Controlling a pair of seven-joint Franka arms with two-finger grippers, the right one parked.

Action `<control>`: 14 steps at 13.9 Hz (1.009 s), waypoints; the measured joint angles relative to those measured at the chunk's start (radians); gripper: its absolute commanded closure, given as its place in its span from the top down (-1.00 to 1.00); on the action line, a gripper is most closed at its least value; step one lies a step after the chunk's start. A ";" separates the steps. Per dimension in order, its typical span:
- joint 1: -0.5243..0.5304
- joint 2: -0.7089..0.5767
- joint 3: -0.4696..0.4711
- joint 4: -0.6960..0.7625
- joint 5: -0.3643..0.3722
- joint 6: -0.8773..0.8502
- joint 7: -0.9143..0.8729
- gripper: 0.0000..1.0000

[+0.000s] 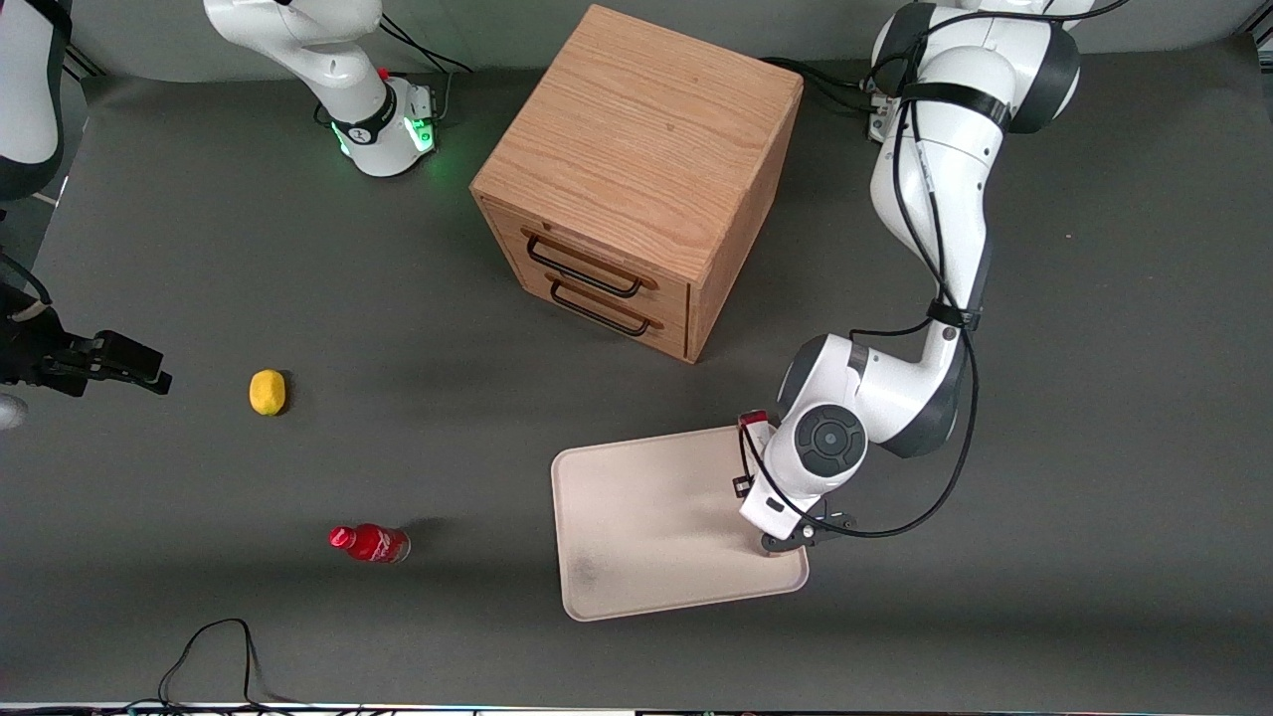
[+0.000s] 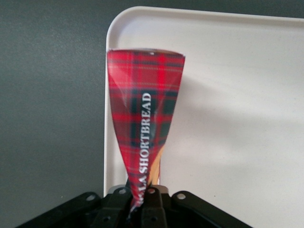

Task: Place red cookie box on tray
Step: 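Lower the box onto the tray and open the left gripper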

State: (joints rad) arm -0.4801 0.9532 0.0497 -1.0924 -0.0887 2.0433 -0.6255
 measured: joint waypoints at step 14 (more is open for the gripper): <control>0.004 -0.111 0.009 0.029 0.000 -0.111 -0.002 1.00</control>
State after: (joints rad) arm -0.4758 0.8418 0.0586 -1.0633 -0.0889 1.9320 -0.6273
